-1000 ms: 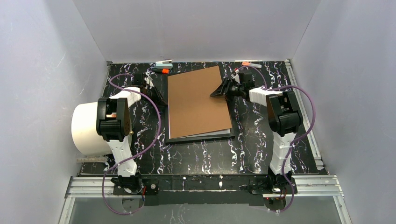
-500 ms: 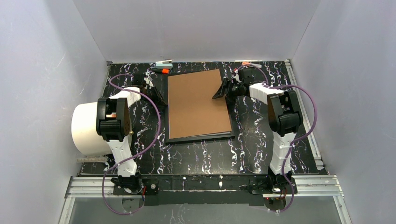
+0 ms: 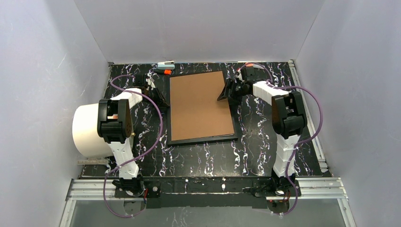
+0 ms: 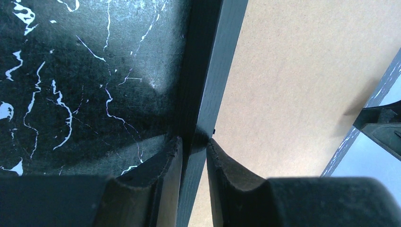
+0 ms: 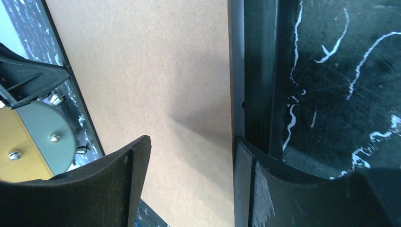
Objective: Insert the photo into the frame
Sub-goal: Place the photo frame item in the photo frame, then install the photo frame at the center of the board.
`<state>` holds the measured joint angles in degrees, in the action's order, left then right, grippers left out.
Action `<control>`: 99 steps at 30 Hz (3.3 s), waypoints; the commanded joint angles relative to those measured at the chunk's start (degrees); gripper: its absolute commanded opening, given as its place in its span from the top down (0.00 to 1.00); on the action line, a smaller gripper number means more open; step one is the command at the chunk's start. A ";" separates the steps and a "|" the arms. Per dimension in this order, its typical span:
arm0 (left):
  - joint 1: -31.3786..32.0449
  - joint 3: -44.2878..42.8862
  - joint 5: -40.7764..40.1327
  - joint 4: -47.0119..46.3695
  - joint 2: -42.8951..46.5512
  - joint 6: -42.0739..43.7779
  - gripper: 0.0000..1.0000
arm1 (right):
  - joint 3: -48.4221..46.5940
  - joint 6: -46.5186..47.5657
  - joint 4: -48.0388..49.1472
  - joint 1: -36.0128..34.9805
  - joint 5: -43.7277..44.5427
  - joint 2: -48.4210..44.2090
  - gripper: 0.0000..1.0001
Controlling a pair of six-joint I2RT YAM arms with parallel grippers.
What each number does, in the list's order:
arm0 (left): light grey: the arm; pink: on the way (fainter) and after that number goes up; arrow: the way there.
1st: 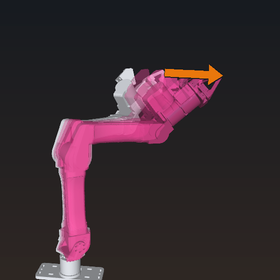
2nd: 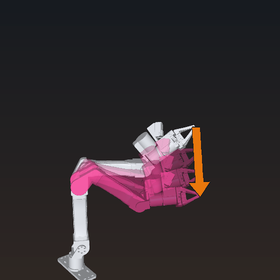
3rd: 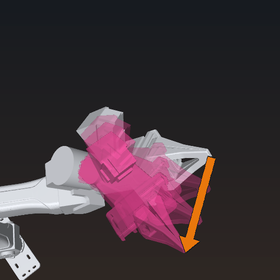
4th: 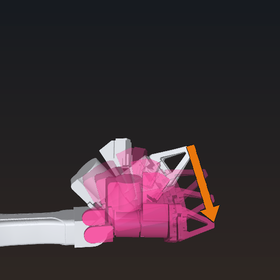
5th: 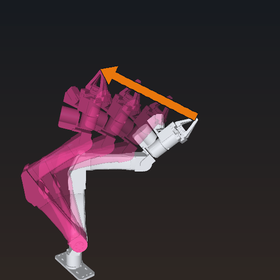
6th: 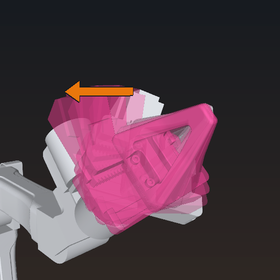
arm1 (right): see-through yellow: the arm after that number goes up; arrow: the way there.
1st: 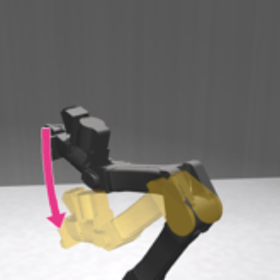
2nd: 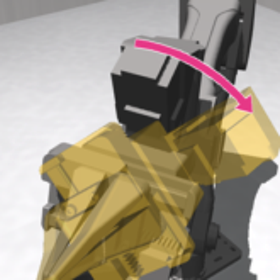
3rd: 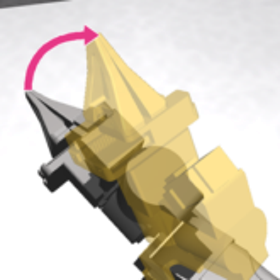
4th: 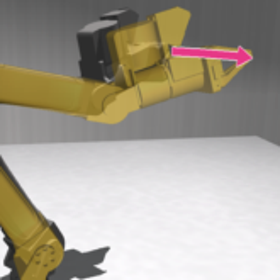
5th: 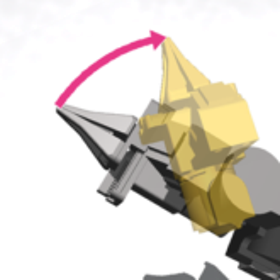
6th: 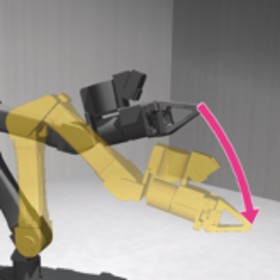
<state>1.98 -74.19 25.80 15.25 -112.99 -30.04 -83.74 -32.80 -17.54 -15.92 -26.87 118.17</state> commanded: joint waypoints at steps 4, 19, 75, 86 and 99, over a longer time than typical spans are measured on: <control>-0.22 -0.13 0.32 2.25 0.06 0.95 0.74 | -1.77 3.96 -6.71 0.28 7.72 -5.74 0.28; -0.26 0.26 1.02 2.27 0.43 0.95 0.66 | 1.48 5.36 -3.37 -0.52 4.66 -9.30 0.37; -0.22 1.47 5.05 1.73 -1.17 1.04 0.64 | 9.61 2.14 -4.26 -1.20 9.04 -9.49 0.55; -0.13 1.83 7.11 1.48 -1.79 0.96 0.65 | 10.81 2.00 1.33 -1.24 1.38 -6.88 0.62; -0.20 1.86 6.67 1.44 -1.72 1.04 0.64 | 16.31 2.73 18.78 -1.37 1.67 -10.50 0.61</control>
<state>0.86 -73.45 29.61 15.18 -114.37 -29.17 -68.14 -31.27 -7.73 -15.53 -24.88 108.77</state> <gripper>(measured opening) 0.355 0.374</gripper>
